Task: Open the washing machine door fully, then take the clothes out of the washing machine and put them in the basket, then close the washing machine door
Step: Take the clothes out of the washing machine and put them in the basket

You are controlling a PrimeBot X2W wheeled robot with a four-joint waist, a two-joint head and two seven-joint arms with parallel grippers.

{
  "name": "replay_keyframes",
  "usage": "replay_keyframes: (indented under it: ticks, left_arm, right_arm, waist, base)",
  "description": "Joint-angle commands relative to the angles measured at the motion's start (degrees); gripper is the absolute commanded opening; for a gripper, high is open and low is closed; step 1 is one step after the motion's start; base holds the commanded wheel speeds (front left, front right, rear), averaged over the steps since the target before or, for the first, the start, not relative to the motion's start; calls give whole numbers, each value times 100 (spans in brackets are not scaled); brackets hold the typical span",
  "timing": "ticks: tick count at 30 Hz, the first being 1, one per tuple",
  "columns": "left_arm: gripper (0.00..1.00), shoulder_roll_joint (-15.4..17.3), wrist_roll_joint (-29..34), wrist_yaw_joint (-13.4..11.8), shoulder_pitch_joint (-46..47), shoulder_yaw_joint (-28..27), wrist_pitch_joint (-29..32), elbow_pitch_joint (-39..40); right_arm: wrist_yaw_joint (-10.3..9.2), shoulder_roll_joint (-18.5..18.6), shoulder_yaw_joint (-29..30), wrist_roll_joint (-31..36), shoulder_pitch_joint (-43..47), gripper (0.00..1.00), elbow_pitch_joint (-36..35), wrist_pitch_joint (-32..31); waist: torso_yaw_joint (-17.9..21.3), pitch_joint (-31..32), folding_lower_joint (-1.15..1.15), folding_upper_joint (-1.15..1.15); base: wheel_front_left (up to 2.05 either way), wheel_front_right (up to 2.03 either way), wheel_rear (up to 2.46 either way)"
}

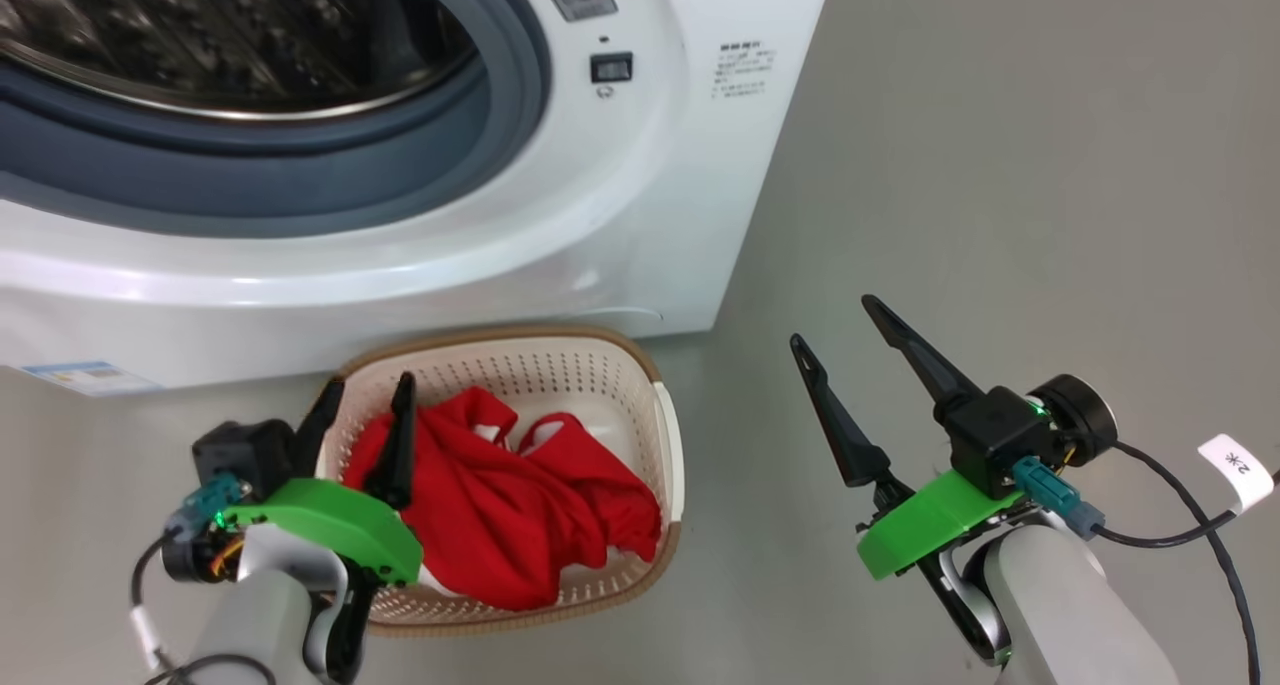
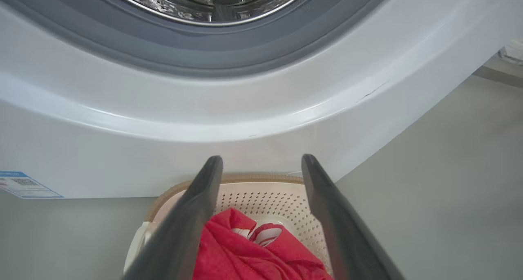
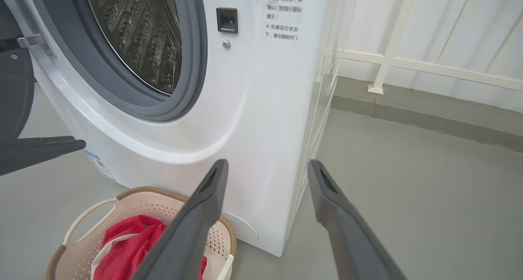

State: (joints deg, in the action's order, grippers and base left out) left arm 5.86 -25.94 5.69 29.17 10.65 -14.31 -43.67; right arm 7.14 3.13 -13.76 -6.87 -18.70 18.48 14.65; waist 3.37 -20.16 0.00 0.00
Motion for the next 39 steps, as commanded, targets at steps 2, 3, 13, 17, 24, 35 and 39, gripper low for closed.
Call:
replay_keyframes:
  ticks: [2,3,13,17,24,35,39]
  left_arm:
    - [100,101,166,63,-271,-341,-68,458]
    - [100,79,220,75,-353,-418,-68,610]
    - [100,-86,651,160,-910,-924,-69,1932]
    - [100,-125,750,169,-1034,-1084,-69,2315]
    - [100,-174,937,175,-1314,-1392,-69,2966]
    - [100,-104,1353,178,-1924,-1613,-69,3354]
    - [100,-148,1330,179,-2141,-1752,-69,3486]
  right_arm:
    - [35,-25,-44,37,127,100,-145,35]
    - [35,-25,-16,40,151,100,-157,35]
    - [35,-25,288,44,364,100,-319,35]
    - [35,-25,343,37,438,100,-367,35]
    - [35,-25,558,39,646,100,-511,35]
    - [35,-25,894,56,1059,100,-989,35]
    - [35,-25,958,72,1198,100,-1102,35]
  waist:
    - [-113,268,0,0]
    - [-118,322,0,0]
    - [-135,716,0,0]
    - [-123,854,0,0]
    - [-91,1116,0,0]
    - [-4,1485,0,0]
    - [14,1573,0,0]
  base:
    - [0,0,0]
    - [0,0,0]
    - [0,0,0]
    - [0,0,0]
    - [0,0,0]
    - [0,0,0]
    - [0,0,0]
